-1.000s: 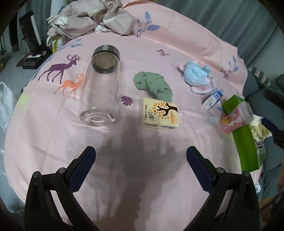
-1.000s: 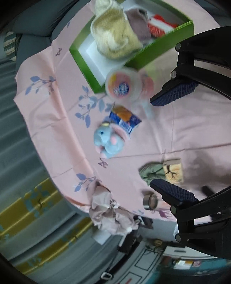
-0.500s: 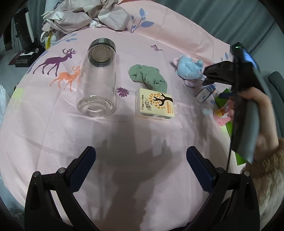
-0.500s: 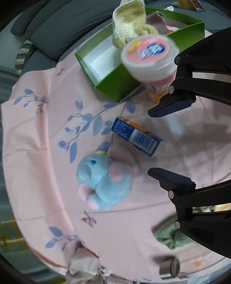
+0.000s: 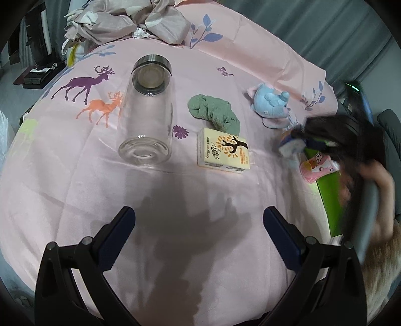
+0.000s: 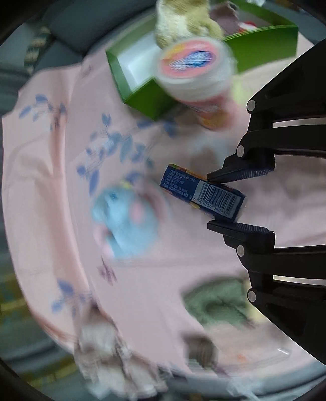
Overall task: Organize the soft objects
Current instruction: 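Grasp the blue burger-print tissue pack with the right gripper, then carry the tissue pack into the green box and release it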
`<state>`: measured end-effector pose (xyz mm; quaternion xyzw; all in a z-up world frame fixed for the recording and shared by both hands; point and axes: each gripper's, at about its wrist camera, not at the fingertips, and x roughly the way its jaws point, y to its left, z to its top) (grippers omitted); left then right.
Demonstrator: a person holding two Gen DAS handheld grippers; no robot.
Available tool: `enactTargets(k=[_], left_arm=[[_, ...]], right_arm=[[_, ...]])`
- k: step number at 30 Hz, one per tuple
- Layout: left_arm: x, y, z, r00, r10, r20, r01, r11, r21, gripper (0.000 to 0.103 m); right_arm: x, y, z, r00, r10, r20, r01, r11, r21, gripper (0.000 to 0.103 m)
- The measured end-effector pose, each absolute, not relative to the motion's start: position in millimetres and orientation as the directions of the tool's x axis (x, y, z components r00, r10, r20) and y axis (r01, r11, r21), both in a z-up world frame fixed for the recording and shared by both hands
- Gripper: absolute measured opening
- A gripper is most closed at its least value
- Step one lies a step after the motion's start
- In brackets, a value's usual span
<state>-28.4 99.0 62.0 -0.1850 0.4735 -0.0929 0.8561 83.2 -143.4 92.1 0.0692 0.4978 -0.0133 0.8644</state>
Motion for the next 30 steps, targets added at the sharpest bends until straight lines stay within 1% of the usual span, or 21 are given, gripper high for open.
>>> enactTargets(k=[3, 5, 7, 9, 14, 16, 20, 24, 25, 26, 27, 29, 30], left_arm=[[-30.9, 99.8, 63.0, 0.537, -0.332, -0.776, -0.021, 0.914, -0.405, 0.102], [-33.4, 99.0, 63.0, 0.535, -0.323, -0.781, -0.026, 0.917, -0.398, 0.102], [-36.5, 95.2, 61.5, 0.525, -0.321, -0.789, -0.026, 0.92, -0.391, 0.102], [-38.8, 91.8, 59.6, 0.517, -0.325, -0.792, -0.022, 0.92, -0.391, 0.102], [-47.9, 78.5, 60.1, 0.505, -0.327, -0.798, 0.004, 0.926, -0.377, 0.101], [-51.1, 70.4, 60.5, 0.498, -0.327, -0.803, 0.02, 0.93, -0.367, 0.101], [-54.4, 56.7, 59.7, 0.482, -0.346, -0.805, 0.047, 0.928, -0.37, 0.101], [-55.5, 40.0, 58.1, 0.463, -0.382, -0.8, 0.084, 0.917, -0.389, 0.1], [-55.4, 34.2, 57.1, 0.454, -0.402, -0.795, 0.097, 0.909, -0.404, 0.099], [-55.3, 30.3, 56.2, 0.446, -0.413, -0.794, 0.104, 0.905, -0.412, 0.094], [-54.9, 24.9, 55.0, 0.436, -0.428, -0.792, 0.114, 0.899, -0.424, 0.092], [-53.9, 12.0, 52.3, 0.408, -0.465, -0.786, 0.144, 0.883, -0.448, 0.084], [-53.8, 7.9, 51.8, 0.401, -0.477, -0.782, 0.154, 0.877, -0.455, 0.082]], right_arm=[[42.5, -143.8, 89.4, 0.443, 0.256, -0.859, -0.029, 0.962, 0.272, 0.032], [20.9, -147.3, 82.0, 0.383, 0.345, -0.857, -0.05, 0.934, 0.354, 0.032], [0.8, -148.6, 74.9, 0.35, 0.405, -0.845, -0.069, 0.911, 0.408, 0.032], [-14.4, -147.8, 70.5, 0.325, 0.437, -0.839, -0.091, 0.897, 0.432, 0.032], [-33.5, -150.5, 66.2, 0.289, 0.452, -0.844, -0.116, 0.892, 0.438, 0.032], [-32.6, -157.4, 63.8, 0.306, 0.43, -0.849, -0.097, 0.902, 0.422, 0.032], [-34.6, -175.0, 64.3, 0.351, 0.34, -0.873, -0.015, 0.934, 0.358, 0.032], [-38.9, -187.6, 76.5, 0.397, 0.312, -0.863, -0.012, 0.942, 0.335, 0.033], [-38.5, -189.2, 77.4, 0.392, 0.318, -0.863, -0.017, 0.941, 0.339, 0.035], [-38.1, -189.6, 77.4, 0.384, 0.323, -0.865, -0.021, 0.94, 0.341, 0.041], [-37.7, -190.2, 76.6, 0.381, 0.33, -0.864, -0.023, 0.937, 0.348, 0.047], [-37.8, -191.5, 73.7, 0.377, 0.335, -0.863, -0.017, 0.935, 0.355, 0.049], [-37.6, -190.5, 71.2, 0.371, 0.331, -0.868, -0.014, 0.936, 0.351, 0.049]])
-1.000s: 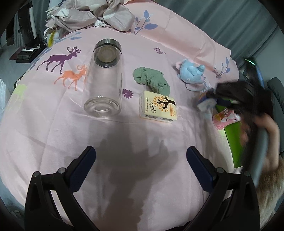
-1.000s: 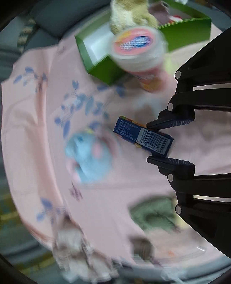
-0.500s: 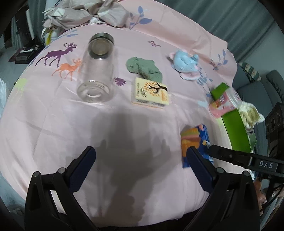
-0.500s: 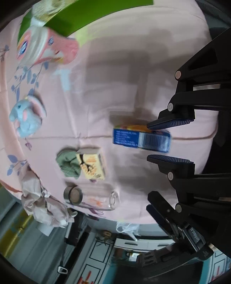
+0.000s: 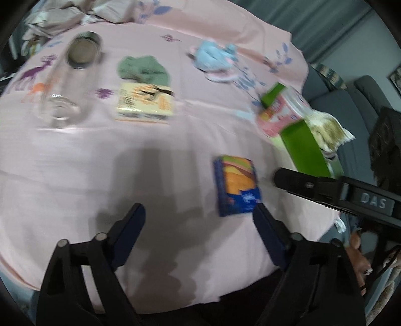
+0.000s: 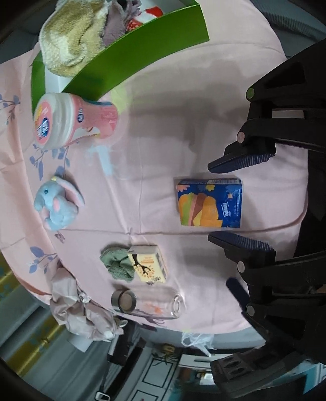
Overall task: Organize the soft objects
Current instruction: 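Carry the tissue pack into the green box and release it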
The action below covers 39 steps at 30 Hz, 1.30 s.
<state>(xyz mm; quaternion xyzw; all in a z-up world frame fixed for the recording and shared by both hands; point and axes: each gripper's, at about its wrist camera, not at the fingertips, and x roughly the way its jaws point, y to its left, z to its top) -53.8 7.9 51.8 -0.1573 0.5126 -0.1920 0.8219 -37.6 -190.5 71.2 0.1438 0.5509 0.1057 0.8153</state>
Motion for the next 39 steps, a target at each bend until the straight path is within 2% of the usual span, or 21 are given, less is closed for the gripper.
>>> enactTargets(k=[4, 6, 8, 11, 18, 23, 34, 39], left_arm=[[-50.2, -14.5, 47.2, 0.357, -0.52, -0.776, 0.197, 0.854, -0.481, 0.07], [-48.0, -24.5, 43.3, 0.335, -0.536, -0.775, 0.211, 0.844, -0.493, 0.063], [-44.6, -31.9, 37.6, 0.308, -0.546, -0.779, 0.214, 0.838, -0.503, 0.05], [-40.8, -38.4, 32.3, 0.289, -0.566, -0.773, 0.219, 0.825, -0.522, 0.039], [-35.7, -48.4, 35.9, 0.296, -0.564, -0.771, 0.263, 0.824, -0.502, 0.037], [-36.4, -69.1, 61.8, 0.333, -0.572, -0.75, 0.345, 0.814, -0.467, 0.037], [-20.5, -156.3, 122.2, 0.342, -0.669, -0.661, 0.556, 0.71, -0.431, 0.037], [-8.9, -207.9, 123.1, 0.269, -0.685, -0.677, 0.6, 0.669, -0.439, 0.037]], right_arm=[[-33.6, -186.5, 56.3, 0.323, 0.34, -0.883, -0.022, 0.936, 0.352, 0.049], [-29.7, -184.2, 47.6, 0.299, 0.359, -0.884, -0.028, 0.929, 0.368, 0.049], [-26.7, -182.4, 40.1, 0.284, 0.358, -0.89, -0.027, 0.93, 0.366, 0.049], [-23.5, -183.1, 31.0, 0.267, 0.361, -0.893, -0.024, 0.929, 0.369, 0.049], [-26.8, -190.8, 33.7, 0.305, 0.385, -0.871, -0.05, 0.92, 0.39, 0.049], [-32.7, -209.2, 57.9, 0.381, 0.372, -0.847, -0.032, 0.92, 0.39, 0.049], [-40.2, -293.9, 126.7, 0.584, 0.239, -0.776, 0.072, 0.937, 0.343, 0.049], [-34.3, -337.9, 128.6, 0.592, 0.161, -0.79, 0.14, 0.944, 0.297, 0.049]])
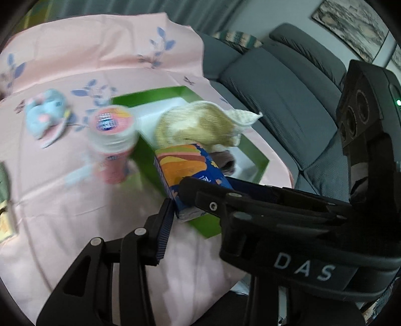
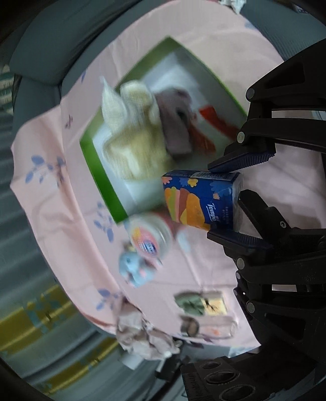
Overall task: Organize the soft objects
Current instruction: 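Carry the tissue pack into the green box and release it, then withdraw the right gripper from the box toward the tree-print tissue pack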
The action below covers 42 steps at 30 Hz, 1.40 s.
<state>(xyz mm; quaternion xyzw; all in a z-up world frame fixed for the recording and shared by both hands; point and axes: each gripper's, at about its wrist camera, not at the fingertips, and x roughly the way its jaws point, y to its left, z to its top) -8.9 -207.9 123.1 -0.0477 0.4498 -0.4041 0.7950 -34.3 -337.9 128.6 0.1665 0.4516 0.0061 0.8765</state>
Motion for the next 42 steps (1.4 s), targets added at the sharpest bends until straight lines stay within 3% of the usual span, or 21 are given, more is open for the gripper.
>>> enactTargets(k=[10, 27, 30, 32, 37, 42], left_arm=[[20.3, -282.7, 104.2, 0.153, -0.683, -0.714, 0.626, 0.626, -0.465, 0.038], [34.1, -311.6, 93.8, 0.134, -0.651, -0.747, 0.607, 0.65, -0.457, 0.041], [26.2, -305.7, 105.7, 0.159, -0.658, -0.736, 0.624, 0.644, -0.442, 0.048], [19.8, -298.9, 114.3, 0.173, -0.661, -0.731, 0.635, 0.642, -0.43, 0.064], [2.6, -267.5, 137.1, 0.218, -0.685, -0.695, 0.646, 0.635, -0.423, 0.086], [-9.2, -226.5, 152.1, 0.28, -0.672, -0.686, 0.634, 0.666, -0.394, 0.092]], right_arm=[[-16.4, -409.3, 110.8, 0.552, 0.121, -0.825, 0.259, 0.916, 0.307, 0.049], [0.1, -441.8, 92.5, 0.517, 0.089, -0.851, 0.341, 0.89, 0.301, 0.049], [-6.6, -442.0, 100.6, 0.524, 0.061, -0.85, 0.346, 0.896, 0.278, 0.049], [-11.7, -439.9, 107.4, 0.528, 0.039, -0.849, 0.35, 0.9, 0.26, 0.049], [-29.7, -427.0, 128.2, 0.585, 0.021, -0.811, 0.33, 0.907, 0.262, 0.072], [-43.9, -403.3, 143.6, 0.625, 0.027, -0.78, 0.287, 0.922, 0.262, 0.079]])
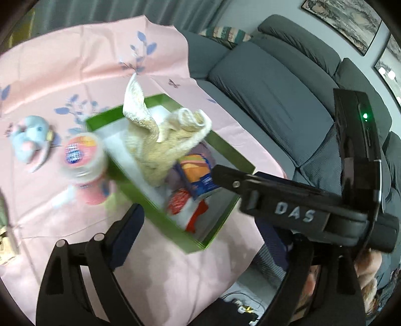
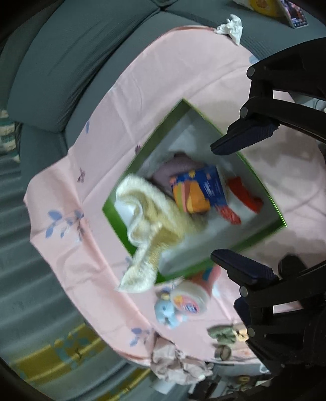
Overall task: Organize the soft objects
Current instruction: 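Withdraw the right gripper from the box toward the tree-print tissue pack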
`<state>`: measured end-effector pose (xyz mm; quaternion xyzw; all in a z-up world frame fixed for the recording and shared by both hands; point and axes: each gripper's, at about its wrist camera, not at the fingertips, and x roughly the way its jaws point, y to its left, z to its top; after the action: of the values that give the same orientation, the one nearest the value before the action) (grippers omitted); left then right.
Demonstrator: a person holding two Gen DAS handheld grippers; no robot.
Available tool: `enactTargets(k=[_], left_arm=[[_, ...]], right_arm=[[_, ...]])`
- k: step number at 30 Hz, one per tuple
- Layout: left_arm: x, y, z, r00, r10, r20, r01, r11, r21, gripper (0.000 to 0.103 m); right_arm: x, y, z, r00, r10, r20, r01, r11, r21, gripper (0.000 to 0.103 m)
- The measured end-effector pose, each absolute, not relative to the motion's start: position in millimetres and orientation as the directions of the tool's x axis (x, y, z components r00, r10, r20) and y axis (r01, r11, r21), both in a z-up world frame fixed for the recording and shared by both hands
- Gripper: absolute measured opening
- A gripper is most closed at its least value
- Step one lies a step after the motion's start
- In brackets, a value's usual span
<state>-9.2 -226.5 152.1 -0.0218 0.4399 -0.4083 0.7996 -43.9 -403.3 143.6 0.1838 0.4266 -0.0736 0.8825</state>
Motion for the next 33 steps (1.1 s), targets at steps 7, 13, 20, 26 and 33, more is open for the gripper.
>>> enactTargets(k=[7, 13, 20, 26, 33], left_arm=[[-12.8, -152.5, 154.6, 0.403, -0.621, -0.672, 0.525, 0.759, -0.386, 0.102], [-21.1, -87.4, 144.7, 0.477, -0.552, -0.684, 0.402, 0.829, -0.389, 0.102], [-29.3, -22.9, 117.3, 0.514, -0.459, -0.725, 0.248, 0.888, -0.387, 0.102], [-24.4, 14.1, 93.0, 0.52, -0.371, -0.769, 0.119, 0.923, -0.365, 0.102], [-26.7, 45.5, 70.2, 0.507, -0.304, -0.806, 0.024, 0.94, -0.34, 0.102]], right_arm=[[-52.5, -367.3, 153.2, 0.633, 0.006, -0.774, 0.254, 0.943, 0.215, 0.079], [-58.1, -344.1, 159.5, 0.647, 0.012, -0.762, 0.221, 0.954, 0.203, 0.079], [-58.4, -316.9, 157.6, 0.642, 0.033, -0.766, 0.191, 0.961, 0.202, 0.079], [-52.3, -284.4, 150.2, 0.632, 0.064, -0.772, 0.144, 0.97, 0.198, 0.08], [-36.8, -239.3, 134.6, 0.589, 0.096, -0.802, 0.071, 0.983, 0.17, 0.08]])
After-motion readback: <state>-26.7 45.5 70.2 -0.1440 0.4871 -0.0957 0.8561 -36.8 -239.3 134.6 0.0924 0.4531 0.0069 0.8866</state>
